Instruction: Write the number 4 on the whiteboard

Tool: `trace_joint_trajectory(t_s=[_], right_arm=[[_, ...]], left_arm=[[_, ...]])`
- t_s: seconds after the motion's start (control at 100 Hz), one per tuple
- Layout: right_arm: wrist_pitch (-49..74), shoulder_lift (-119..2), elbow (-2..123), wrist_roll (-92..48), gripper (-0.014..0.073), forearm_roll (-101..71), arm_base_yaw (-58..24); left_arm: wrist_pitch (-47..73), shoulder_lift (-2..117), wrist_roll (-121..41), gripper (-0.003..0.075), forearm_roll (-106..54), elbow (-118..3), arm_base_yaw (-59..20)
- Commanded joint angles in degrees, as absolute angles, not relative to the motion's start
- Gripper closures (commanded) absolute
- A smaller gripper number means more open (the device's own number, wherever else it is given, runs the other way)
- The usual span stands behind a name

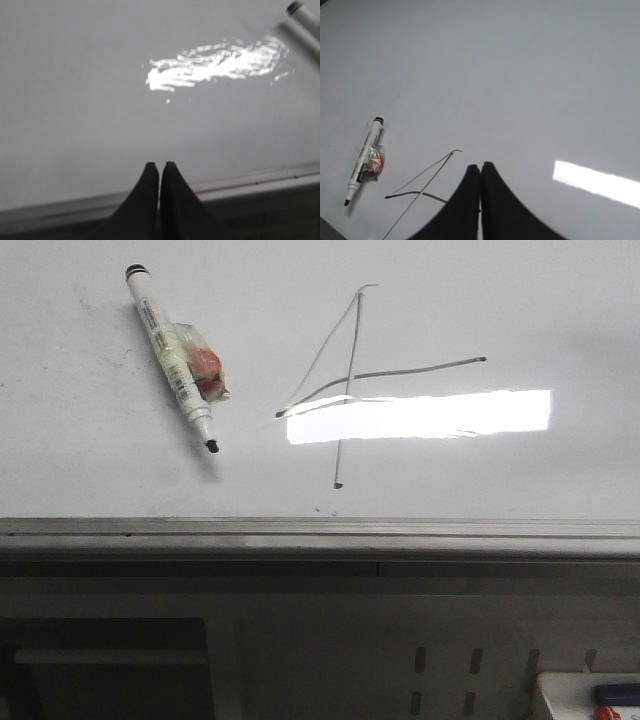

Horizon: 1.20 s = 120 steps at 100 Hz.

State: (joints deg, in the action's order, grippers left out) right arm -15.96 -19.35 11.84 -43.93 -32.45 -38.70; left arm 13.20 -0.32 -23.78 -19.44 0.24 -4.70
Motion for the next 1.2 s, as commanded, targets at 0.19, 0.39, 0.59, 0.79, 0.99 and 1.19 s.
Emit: trace_joint_trajectory(t_s=[0.19, 0.39, 0.59, 0.79, 0.99, 1.19], right_arm=[[-20.0, -19.5, 13.4, -44.0, 0.0638, -31.9, -38.4], [-20.0, -19.5, 13.4, -44.0, 0.0638, -31.9, -38.4], [-20.0, -19.5, 13.4, -44.0, 0.0638, -31.9, -38.4], [-20.0, -19.5, 13.4, -44.0, 0.0638, -31.9, -38.4], [-20.0, -19.5, 13.4, -44.0, 0.0638, -31.9, -38.4], [-19.9, -19.5, 13.0, -44.0, 0.0638, -31.9, -38.4]], left_arm=[[18.4, -1.7, -17.9, 0.0741, -20.3, 2.2, -2.5], [18.4, -1.7, -17.9, 0.0741, -20.3, 2.2, -2.5], [18.4, -1.7, -17.9, 0.0741, -20.3, 2.2, -2.5], [18.4, -1.7, -17.9, 0.0741, -20.3, 2.2, -2.5], [18.4, -1.7, -17.9, 0.0741, -20.3, 2.2, -2.5], [18.4, -1.7, -17.9, 0.0741, -20.3, 2.2, -2.5]])
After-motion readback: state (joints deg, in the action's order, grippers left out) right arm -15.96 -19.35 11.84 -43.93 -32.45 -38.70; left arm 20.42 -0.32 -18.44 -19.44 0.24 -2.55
